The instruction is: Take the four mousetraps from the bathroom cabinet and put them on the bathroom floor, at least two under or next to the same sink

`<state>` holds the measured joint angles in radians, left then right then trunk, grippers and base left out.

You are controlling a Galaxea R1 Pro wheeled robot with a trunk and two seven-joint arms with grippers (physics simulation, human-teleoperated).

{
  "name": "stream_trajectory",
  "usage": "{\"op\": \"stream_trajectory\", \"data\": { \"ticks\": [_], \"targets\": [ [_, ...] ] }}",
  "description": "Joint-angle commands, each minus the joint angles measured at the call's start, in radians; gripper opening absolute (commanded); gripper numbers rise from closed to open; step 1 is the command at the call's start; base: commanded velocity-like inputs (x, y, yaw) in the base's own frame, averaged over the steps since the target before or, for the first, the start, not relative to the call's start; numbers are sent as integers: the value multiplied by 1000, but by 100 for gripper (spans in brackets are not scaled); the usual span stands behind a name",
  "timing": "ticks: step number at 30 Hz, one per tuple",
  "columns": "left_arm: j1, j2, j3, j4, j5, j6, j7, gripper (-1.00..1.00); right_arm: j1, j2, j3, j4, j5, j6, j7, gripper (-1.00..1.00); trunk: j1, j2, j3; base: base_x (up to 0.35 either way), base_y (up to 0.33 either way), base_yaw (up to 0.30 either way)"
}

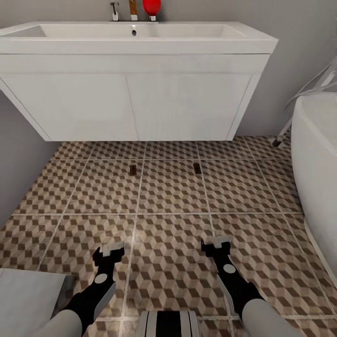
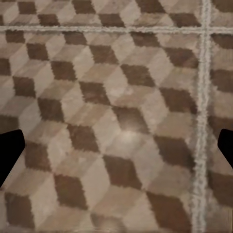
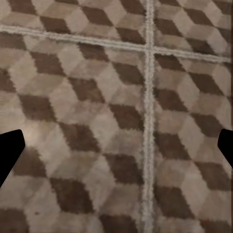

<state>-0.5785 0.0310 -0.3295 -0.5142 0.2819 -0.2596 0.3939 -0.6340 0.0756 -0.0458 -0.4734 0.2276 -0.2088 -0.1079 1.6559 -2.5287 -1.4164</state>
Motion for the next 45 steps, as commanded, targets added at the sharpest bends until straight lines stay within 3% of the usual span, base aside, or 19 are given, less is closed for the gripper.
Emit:
{"op": "stream_trajectory", "data": {
  "ticks": [1,17,33,45],
  "targets": [
    [-1,1,-8,9,9,-4,6,100,-1,1,-5,1,10,-3,-3,100,-1,0,3,0,0,0],
    [1,1,-10,158,10,-3,5,100,0,-1,-6,39,-1,2,-3,100,-8,4,65,0,0,0],
    [7,4,-9,480,14,-6,3,100,5,-7,-7,349,-3,-1,-3,100,-15,8,127,0,0,0],
    [37,3,-9,580,15,-31,2,100,10,-30,-8,520,-4,-3,-3,100,-20,10,174,0,0,0]
  ]
}}
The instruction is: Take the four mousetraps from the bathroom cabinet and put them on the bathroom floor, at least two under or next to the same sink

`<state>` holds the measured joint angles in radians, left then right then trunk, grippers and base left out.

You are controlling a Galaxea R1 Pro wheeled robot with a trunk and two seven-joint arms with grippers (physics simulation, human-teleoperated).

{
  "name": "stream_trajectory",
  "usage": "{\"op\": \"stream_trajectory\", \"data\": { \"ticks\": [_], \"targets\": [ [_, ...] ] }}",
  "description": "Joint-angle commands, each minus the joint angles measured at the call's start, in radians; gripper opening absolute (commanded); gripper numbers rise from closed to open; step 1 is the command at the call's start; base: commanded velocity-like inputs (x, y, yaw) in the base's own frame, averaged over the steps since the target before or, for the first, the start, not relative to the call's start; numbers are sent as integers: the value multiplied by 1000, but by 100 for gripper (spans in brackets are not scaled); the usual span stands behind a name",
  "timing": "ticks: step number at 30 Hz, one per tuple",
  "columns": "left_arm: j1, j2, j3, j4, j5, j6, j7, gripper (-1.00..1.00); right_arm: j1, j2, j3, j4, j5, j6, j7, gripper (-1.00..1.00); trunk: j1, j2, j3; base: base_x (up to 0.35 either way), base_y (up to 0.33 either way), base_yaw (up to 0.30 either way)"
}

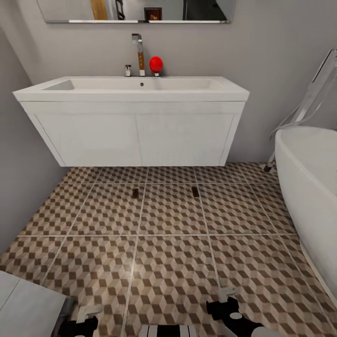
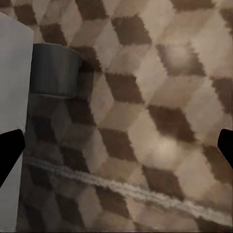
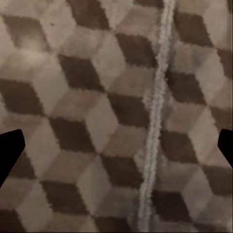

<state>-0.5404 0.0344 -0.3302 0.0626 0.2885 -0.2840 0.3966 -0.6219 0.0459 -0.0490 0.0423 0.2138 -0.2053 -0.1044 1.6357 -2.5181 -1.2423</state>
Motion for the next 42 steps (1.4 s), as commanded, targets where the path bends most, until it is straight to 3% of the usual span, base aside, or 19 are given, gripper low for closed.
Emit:
{"op": "stream_trajectory", "data": {
  "ticks": [1,8,11,12,18,26,42],
  "targets": [
    [9,-1,-9,7,9,-9,-1,100,0,-9,-5,14,10,-6,-6,100,-1,0,3,0,0,0],
    [46,1,-1,12,21,-15,-56,100,32,-49,-5,27,9,-7,-6,100,-4,2,30,0,0,0],
    [59,5,7,12,57,-16,-119,100,51,-63,-5,29,7,-9,-7,100,-5,2,42,0,0,0],
    [76,8,11,13,128,-18,-194,100,68,-75,-5,29,5,-11,-14,100,-6,3,46,0,0,0],
    [100,15,12,13,170,-18,-222,100,82,-76,-5,30,4,-11,-36,100,-8,4,69,0,0,0],
    [116,19,12,13,174,-19,-223,100,105,-69,-5,30,4,-14,-106,100,-12,6,100,0,0,0],
    [117,18,13,13,175,-20,-223,100,125,-62,-4,30,7,-19,-172,100,-19,10,162,0,0,0]
  ]
}}
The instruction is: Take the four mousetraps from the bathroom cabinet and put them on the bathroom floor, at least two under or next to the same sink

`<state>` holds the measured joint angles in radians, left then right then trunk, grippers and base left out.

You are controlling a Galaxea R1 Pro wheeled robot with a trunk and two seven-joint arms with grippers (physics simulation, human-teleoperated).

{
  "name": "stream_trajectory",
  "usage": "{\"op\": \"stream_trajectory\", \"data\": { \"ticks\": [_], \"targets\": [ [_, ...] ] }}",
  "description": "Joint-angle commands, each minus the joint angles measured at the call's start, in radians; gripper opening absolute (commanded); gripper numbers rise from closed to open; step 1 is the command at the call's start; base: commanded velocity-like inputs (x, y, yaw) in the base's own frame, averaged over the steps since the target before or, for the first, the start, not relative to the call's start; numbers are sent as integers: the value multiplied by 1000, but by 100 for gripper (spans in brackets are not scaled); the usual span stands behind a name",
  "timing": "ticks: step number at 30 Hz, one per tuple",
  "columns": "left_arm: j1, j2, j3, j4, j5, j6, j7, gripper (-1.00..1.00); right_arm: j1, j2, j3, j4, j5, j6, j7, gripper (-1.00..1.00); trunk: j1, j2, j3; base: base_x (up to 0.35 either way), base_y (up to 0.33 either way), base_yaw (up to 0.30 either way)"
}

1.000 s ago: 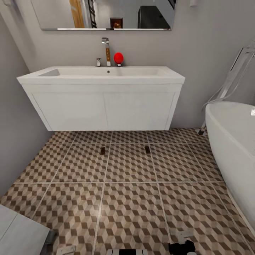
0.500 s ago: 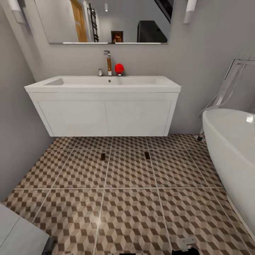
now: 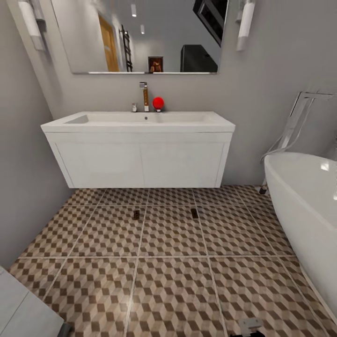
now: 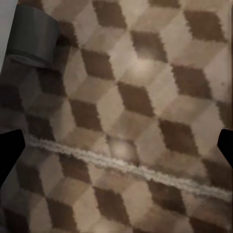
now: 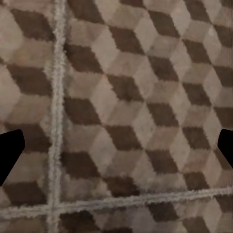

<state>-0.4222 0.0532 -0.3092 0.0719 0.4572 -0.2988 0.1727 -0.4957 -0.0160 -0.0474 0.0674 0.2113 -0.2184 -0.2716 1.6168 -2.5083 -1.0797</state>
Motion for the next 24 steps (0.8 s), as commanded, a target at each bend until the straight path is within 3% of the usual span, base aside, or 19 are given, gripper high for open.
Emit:
{"op": "stream_trajectory", "data": {
  "ticks": [1,6,13,24],
  "targets": [
    [-1,-1,-8,3,6,-5,1,100,-2,1,-5,5,9,-6,-1,100,-1,0,3,0,0,0],
    [-1,-2,-8,3,6,-5,1,100,-1,5,-6,5,9,-5,52,100,-3,1,22,0,0,0],
    [-1,-6,-8,3,6,-5,1,100,-1,3,-5,5,10,2,248,100,-6,3,50,0,0,0],
    [-1,-6,-8,3,6,-4,1,100,-1,-3,-5,5,10,1,289,100,-11,5,92,0,0,0]
  ]
}}
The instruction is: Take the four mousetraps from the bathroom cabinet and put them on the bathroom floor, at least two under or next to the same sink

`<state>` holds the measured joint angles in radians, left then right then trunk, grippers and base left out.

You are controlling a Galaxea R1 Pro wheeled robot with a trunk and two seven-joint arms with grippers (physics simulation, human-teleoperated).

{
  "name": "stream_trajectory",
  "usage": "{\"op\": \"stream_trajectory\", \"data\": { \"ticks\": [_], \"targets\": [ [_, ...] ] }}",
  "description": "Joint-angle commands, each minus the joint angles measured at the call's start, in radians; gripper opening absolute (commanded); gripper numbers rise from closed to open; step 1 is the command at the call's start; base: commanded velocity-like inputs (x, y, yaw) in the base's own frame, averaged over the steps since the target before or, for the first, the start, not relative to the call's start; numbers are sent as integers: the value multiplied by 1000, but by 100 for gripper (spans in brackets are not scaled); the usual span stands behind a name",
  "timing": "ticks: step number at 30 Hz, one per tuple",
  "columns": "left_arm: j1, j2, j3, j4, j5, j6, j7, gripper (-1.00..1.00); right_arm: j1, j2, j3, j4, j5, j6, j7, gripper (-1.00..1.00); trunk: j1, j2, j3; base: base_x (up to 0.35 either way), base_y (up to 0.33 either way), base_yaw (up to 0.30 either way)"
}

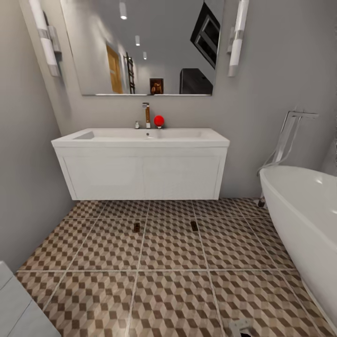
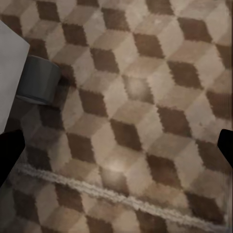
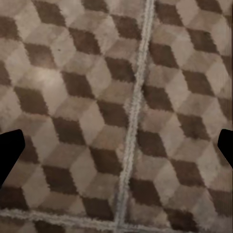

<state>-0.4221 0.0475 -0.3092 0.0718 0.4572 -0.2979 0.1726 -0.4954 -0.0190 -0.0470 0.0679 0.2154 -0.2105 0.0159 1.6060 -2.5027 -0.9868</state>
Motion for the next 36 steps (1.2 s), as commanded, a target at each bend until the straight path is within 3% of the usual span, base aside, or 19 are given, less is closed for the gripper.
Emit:
{"op": "stream_trajectory", "data": {
  "ticks": [1,13,36],
  "targets": [
    [-1,-1,-8,3,6,-5,1,100,-2,-1,-5,4,6,-7,2,100,-1,0,3,0,0,0],
    [-1,-2,-8,3,6,-1,1,100,-2,1,-5,4,6,-7,3,100,-6,3,49,0,0,0],
    [-1,-2,-8,3,6,-1,1,100,-2,1,-5,4,4,-10,3,100,-94,164,122,0,0,0]
  ]
}}
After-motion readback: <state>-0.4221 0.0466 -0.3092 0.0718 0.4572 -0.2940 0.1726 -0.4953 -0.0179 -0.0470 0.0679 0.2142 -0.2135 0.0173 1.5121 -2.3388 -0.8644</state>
